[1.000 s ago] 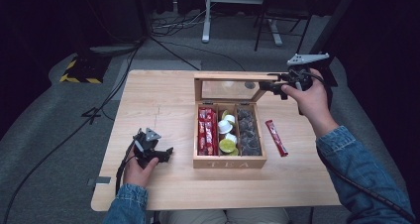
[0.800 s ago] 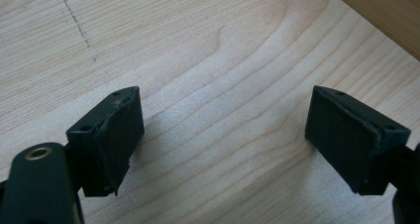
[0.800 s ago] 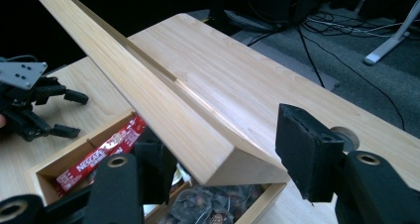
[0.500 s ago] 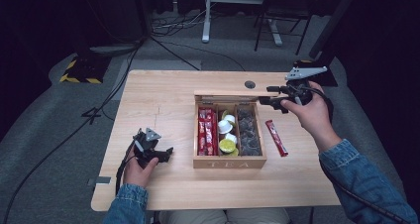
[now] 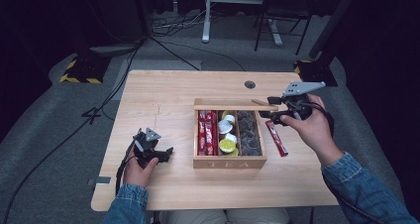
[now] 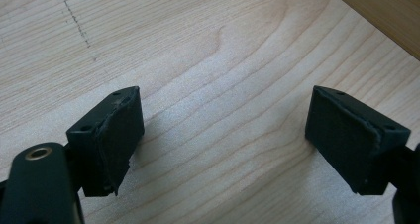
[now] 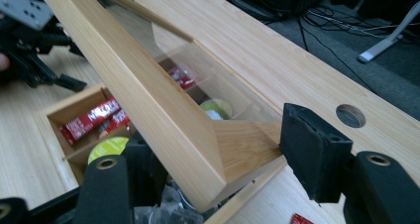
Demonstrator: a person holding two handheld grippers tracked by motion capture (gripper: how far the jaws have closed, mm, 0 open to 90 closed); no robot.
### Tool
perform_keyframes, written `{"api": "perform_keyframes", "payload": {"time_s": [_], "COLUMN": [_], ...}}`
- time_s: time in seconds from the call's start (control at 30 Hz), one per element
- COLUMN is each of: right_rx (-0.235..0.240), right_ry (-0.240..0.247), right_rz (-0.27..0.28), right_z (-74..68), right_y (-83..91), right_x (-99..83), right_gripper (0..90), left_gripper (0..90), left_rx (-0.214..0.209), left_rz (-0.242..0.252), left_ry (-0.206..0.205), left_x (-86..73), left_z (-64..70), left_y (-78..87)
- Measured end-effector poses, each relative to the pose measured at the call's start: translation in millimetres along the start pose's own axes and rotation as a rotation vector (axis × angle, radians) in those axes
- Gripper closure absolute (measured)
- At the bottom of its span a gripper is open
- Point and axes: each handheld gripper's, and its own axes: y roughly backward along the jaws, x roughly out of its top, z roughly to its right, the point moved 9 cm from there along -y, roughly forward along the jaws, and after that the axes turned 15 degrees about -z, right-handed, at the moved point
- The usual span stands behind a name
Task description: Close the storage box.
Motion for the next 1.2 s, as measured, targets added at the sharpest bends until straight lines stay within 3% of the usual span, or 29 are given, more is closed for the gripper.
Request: {"api": "perform_keyframes", "payload": {"time_s": [0.53, 1.2], "right_rx": [-0.082, -0.099], "right_ry": [0.079, 0.123], "right_rz": [-0.041, -0.118], "right_z": [-23.6, -48.1], "right_y": [-1.4, -17.7], "right_x": [-24.7, -67.9], "right_gripper": [35.0, 33.3], "left_gripper": [15.6, 15.6], "left_rx": [0.001, 0.002], "left_rz": [0.0, -0.002], "left_ry": [0.002, 0.002], "left_x": [-0.1, -0.3], "left_z": [0.1, 0.0], "left_y": [0.0, 0.1]}}
